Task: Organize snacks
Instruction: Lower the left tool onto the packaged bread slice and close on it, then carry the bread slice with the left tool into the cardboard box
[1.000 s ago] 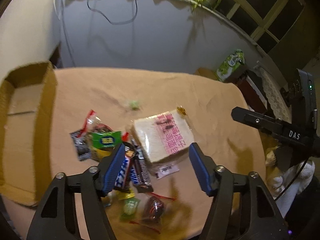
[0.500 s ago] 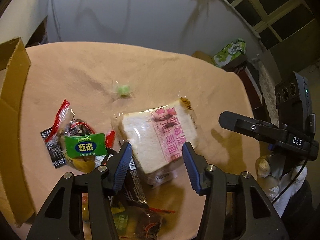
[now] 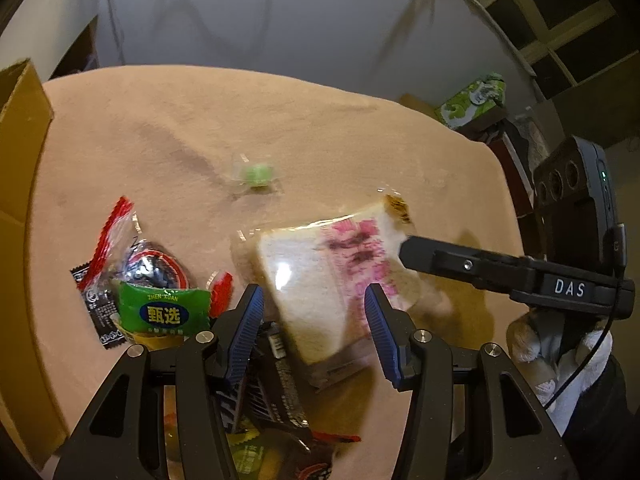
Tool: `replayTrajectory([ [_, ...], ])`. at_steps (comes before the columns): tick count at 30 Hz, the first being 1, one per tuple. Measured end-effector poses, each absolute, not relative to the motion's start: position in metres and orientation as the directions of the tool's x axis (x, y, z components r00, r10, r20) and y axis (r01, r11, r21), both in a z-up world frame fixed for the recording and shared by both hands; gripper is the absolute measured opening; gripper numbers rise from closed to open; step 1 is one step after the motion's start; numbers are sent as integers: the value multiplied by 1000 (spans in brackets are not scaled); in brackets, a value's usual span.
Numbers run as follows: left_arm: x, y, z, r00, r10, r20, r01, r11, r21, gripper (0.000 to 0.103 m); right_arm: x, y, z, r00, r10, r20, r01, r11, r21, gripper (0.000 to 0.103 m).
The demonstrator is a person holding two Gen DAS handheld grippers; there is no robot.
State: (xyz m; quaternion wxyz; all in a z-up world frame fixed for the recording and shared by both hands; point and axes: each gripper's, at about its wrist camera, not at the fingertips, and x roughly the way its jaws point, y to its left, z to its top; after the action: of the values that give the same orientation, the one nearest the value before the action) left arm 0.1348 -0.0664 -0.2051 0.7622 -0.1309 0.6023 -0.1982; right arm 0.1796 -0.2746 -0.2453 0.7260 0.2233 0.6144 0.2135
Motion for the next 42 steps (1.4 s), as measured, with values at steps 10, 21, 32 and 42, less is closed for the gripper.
replayTrajectory([
  [10,140,-86,-207,167,-463,-870,213,879,-427,51,175,-289,-255,120,604,-788,21,792,611,47],
  [21,135,-90,-185,204,-486,-849,243,866,-437,51,172,-291,-233,145,569,-810,17,817,577,47],
  [32,129,-67,-146,298,-498,-814,257,863,-434,51,169,-280,-191,197,577,-792,-19,810,586,47],
  [42,112,-45,-128,367,-474,-801,221,880,-419,51,166,-247,-171,191,580,-792,-86,814,575,47],
])
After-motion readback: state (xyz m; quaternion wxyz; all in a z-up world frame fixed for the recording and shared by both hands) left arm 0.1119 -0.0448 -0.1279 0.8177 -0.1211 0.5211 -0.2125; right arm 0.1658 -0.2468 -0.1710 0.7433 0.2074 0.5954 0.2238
